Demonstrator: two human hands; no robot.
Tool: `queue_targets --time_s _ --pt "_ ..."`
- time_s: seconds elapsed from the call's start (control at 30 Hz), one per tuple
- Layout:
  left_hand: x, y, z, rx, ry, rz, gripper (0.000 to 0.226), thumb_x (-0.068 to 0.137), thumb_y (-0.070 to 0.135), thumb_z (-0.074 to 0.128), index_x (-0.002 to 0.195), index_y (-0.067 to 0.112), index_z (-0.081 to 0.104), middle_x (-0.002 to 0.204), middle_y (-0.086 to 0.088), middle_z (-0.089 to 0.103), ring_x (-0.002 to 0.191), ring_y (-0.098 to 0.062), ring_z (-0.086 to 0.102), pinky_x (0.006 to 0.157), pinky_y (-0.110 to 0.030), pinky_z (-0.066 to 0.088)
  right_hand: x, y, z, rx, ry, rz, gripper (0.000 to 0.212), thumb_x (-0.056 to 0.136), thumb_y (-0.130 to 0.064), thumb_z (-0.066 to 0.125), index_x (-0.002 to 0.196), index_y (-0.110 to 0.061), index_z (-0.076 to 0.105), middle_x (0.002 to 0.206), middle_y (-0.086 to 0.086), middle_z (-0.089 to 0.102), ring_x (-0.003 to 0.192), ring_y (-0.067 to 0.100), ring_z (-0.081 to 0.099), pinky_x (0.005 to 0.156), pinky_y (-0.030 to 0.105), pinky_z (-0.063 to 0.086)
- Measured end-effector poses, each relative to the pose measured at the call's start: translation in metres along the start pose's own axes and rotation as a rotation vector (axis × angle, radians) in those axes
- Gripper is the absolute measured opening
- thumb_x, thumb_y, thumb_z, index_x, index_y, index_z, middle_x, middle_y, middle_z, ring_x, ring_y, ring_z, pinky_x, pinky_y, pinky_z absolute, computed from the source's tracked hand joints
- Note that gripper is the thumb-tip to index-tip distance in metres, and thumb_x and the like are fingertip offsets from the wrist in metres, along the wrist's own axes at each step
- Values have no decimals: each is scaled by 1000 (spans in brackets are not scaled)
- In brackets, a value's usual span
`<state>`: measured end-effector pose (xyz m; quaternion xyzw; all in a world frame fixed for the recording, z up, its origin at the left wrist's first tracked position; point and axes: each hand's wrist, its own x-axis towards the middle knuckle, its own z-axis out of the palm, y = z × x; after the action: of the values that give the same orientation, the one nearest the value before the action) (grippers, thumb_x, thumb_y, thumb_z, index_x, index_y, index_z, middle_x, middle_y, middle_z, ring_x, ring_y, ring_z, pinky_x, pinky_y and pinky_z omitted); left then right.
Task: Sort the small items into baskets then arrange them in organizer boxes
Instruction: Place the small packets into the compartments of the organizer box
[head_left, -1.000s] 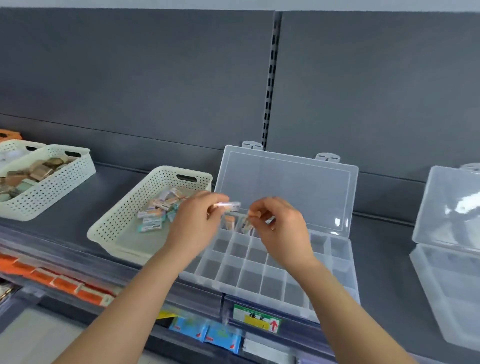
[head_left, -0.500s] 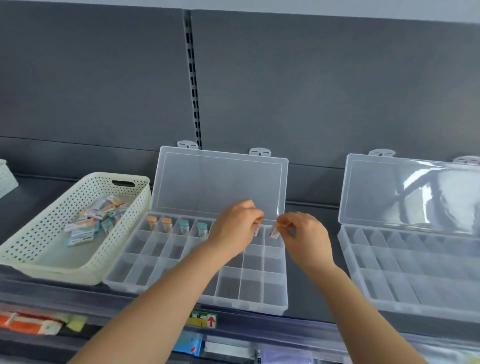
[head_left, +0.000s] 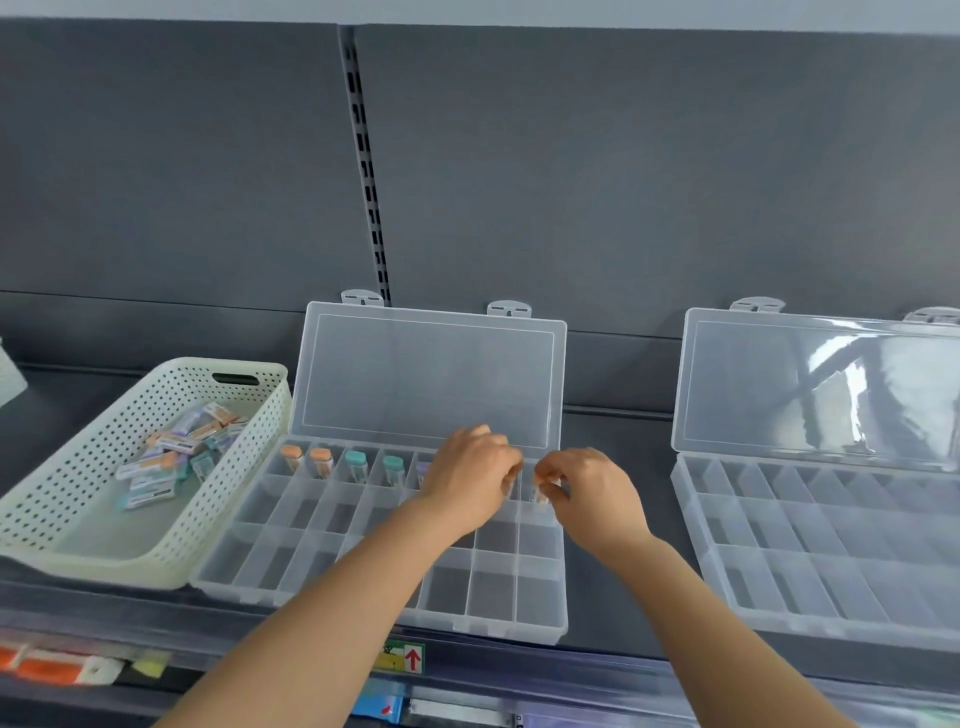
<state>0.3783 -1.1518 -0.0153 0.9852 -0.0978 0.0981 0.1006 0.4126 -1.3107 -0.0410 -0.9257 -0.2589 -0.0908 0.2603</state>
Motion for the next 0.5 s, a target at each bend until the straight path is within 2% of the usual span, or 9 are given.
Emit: queue_targets --time_s 0.1,0.2,0.33,0.5 --pt "-1 -1 0 -19 0 -11 10 91 14 59 96 16 68 94 1 64 88 -14 50 68 -23 31 -2 -2 -4 1 2 -17 16 82 -12 66 97 -18 71 87 -3 69 86 18 60 66 32 53" --pt "-5 -3 -2 -36 3 -19 17 91 17 61 107 17 68 101 1 63 95 -16 53 71 -23 35 -2 -6 -6 -14 7 -31 29 84 -21 67 113 -20 66 96 -3 68 93 17 59 71 31 54" --pt "-10 -13 -15 -56 59 -40 21 91 24 62 109 16 68 101 1 63 96 -18 52 72 -26 39 3 -18 -7 0 38 -59 29 83 -20 68 112 -18 67 97 0 68 94 21 59 71 35 54" --pt "-35 -44 -51 -33 155 -116 24 91 18 60 113 17 69 108 2 65 103 -18 51 83 -29 42 18 -57 1 39 62 -158 25 80 -18 72 105 -14 70 94 4 69 92 27 61 70 39 53"
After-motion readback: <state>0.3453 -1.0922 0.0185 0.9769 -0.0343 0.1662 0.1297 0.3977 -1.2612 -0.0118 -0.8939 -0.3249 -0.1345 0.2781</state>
